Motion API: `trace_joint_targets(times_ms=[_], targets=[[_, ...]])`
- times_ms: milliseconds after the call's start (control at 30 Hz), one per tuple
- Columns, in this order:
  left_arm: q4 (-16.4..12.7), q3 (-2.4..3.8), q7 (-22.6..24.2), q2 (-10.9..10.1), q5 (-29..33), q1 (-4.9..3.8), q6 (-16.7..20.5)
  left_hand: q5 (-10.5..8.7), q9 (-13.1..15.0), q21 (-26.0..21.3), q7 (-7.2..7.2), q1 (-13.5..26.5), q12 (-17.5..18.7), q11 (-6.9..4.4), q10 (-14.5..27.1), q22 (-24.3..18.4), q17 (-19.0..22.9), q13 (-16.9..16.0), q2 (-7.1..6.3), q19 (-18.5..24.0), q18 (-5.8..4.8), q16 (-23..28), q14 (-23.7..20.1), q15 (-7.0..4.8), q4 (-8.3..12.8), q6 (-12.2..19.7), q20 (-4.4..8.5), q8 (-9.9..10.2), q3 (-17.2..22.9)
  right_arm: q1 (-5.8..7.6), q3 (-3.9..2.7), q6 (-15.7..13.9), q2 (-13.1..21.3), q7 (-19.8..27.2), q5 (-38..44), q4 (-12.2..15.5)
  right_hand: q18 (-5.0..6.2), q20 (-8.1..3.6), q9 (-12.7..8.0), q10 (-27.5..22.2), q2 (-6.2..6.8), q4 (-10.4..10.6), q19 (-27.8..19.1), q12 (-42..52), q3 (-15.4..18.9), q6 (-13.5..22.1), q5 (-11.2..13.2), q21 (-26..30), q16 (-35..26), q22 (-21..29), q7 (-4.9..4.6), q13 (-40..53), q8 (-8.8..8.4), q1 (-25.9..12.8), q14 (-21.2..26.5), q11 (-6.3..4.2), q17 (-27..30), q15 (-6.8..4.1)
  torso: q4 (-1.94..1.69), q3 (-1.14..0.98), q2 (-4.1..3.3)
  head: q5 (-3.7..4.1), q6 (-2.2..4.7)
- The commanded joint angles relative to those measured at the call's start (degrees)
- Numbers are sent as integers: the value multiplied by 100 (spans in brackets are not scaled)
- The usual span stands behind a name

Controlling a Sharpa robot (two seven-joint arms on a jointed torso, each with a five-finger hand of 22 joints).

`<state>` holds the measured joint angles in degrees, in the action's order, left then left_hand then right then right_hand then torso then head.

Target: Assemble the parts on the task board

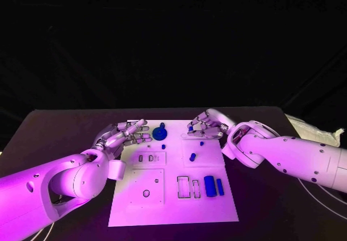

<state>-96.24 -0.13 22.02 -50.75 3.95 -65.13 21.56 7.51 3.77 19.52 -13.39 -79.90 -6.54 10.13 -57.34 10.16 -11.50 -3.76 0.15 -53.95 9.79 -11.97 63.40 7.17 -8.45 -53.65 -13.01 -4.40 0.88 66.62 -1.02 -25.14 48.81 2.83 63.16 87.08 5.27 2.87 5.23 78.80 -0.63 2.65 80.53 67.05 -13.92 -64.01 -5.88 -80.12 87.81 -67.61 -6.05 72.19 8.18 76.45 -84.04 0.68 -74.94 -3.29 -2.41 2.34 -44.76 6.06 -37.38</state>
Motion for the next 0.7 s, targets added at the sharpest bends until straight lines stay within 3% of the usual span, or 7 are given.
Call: trace_joint_targets(times_ms=[33,133,367,700], targets=[[40,4,27,18,55,-3,-108,-5,0,29,-9,5,21,13,-7,8,-12,3,78,19,50,24,-21,-7,36,0,-13,19,3,0,4,-37,-160,-546,69,119,-84,-46,156,4,-9,58,-12,-42,-4,-148,-1,2,-31,16,130,-233,59,-83,-488,-53,-995,-43,-27,25,36,-63,-32],[101,4,34,23,59,-3,-112,-5,0,29,-9,5,21,13,-7,8,-12,3,78,19,50,24,-21,-7,36,0,-13,19,3,-55,15,39,-393,-638,221,205,-84,-46,156,-4,-13,61,-14,-63,-4,-146,-2,4,-41,21,129,-249,57,-89,-484,-53,-975,-42,-58,45,63,-124,-59],[215,4,60,4,46,-3,-106,-5,-1,29,-9,5,22,14,-7,8,-13,3,79,19,50,24,-21,-7,37,1,-13,19,3,-201,66,111,-861,-801,634,187,-82,-46,165,-31,-3,23,-16,-139,-22,-128,-85,11,-52,26,133,-295,49,-70,-479,-56,-959,-45,-80,65,91,-283,-131],[315,5,73,-20,39,-3,-114,-5,-2,29,-10,3,26,15,-1,8,-15,5,83,22,49,30,-25,-5,44,5,-14,23,3,-366,133,66,-1288,-1092,1124,3,-81,-47,173,-38,17,-13,-18,-175,-35,-122,-146,16,-59,33,131,-313,47,-53,-478,-56,-951,-46,-98,90,106,-327,-178]])
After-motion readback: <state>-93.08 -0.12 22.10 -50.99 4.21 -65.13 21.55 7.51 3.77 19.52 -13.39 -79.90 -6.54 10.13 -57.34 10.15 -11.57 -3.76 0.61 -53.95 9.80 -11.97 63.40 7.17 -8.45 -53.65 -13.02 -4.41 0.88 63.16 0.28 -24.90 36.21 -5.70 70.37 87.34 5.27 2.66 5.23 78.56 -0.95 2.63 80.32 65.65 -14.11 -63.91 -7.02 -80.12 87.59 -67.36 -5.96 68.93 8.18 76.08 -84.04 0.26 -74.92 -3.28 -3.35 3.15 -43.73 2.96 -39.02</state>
